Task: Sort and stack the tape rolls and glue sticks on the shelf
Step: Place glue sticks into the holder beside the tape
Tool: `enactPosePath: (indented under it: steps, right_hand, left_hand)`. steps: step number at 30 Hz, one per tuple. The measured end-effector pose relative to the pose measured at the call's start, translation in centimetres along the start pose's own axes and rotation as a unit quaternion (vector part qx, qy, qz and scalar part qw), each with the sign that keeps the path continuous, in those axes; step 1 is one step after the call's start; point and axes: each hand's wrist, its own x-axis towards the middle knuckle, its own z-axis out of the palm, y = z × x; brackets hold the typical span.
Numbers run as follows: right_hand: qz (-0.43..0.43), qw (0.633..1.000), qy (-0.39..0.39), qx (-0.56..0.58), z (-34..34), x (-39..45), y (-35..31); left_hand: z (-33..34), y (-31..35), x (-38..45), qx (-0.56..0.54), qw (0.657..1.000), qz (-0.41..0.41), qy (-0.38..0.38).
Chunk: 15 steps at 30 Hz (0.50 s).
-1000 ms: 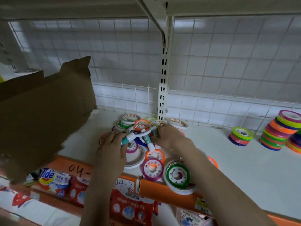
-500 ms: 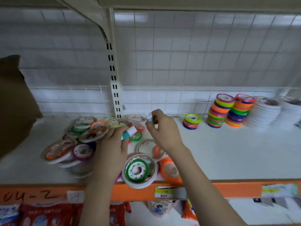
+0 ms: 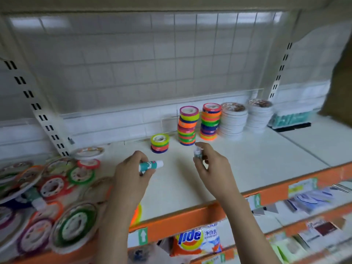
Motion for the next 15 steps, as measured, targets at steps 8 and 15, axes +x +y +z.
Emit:
enactPosePath:
  steps: [8, 15]
  right_hand:
    - [-0.031, 0.996, -0.069, 0.05, -7.3, 1.3, 9.2]
    - [-0.046, 0.991, -0.099, 0.082, -10.0, 1.2, 13.5]
  left_hand:
    - [8.3, 9.5, -0.7, -0.02, 0.999, -0.007, 0.03]
    - [11.4, 14.1, -2.7, -0.009, 0.999, -0.037, 0.03]
